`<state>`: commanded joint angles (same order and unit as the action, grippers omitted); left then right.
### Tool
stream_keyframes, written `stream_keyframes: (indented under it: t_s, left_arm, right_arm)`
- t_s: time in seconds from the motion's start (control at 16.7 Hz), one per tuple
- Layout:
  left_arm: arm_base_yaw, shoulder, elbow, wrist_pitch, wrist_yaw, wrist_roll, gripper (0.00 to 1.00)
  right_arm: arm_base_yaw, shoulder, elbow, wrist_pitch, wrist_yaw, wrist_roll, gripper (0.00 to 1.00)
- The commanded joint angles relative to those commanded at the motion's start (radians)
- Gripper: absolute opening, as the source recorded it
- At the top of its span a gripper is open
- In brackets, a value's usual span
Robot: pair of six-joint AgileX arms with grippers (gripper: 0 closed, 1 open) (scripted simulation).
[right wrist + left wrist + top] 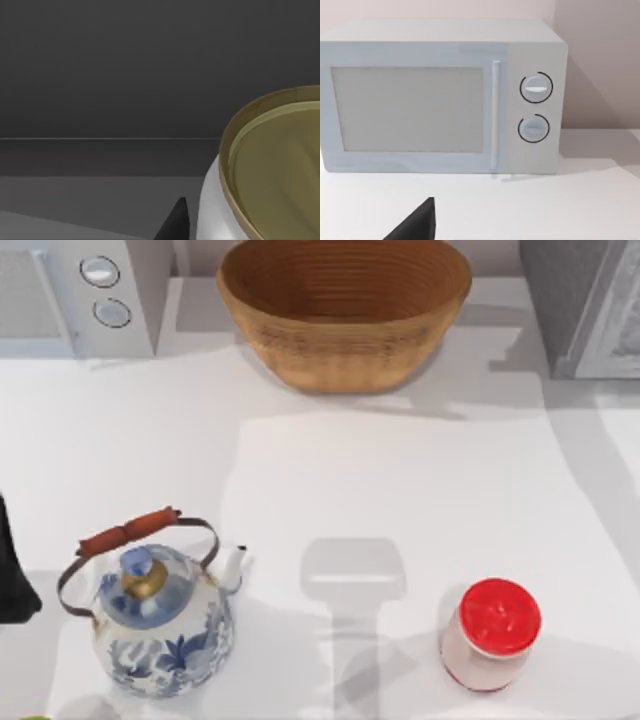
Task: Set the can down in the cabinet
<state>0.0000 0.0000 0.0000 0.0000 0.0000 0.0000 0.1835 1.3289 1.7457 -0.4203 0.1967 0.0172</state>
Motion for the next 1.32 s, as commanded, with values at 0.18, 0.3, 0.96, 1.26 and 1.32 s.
stream_keyframes:
  t_s: [0.18,0.3,0.96,1.26,1.32]
  left_arm:
    - [0.000,0.000,0.000,0.000,0.000,0.000,1.00]
    - [0.000,0.000,0.000,0.000,0.000,0.000,1.00]
    - [0.000,0.000,0.000,0.000,0.000,0.000,1.00]
    - [0.000,0.000,0.000,0.000,0.000,0.000,1.00]
    - [0.000,0.000,0.000,0.000,0.000,0.000,1.00]
  right_arm:
    - [-0.004,0.009,0.009,-0.003,-0.002,0.004,0.00]
    - [-0.005,0.056,0.063,-0.020,-0.008,0.008,0.00]
    - [-0.047,0.605,0.760,-0.221,-0.067,-0.009,0.00]
    - [-0.081,0.744,0.990,-0.255,-0.074,-0.002,0.00]
    - [-0.085,0.754,1.008,-0.257,-0.073,-0.001,0.00]
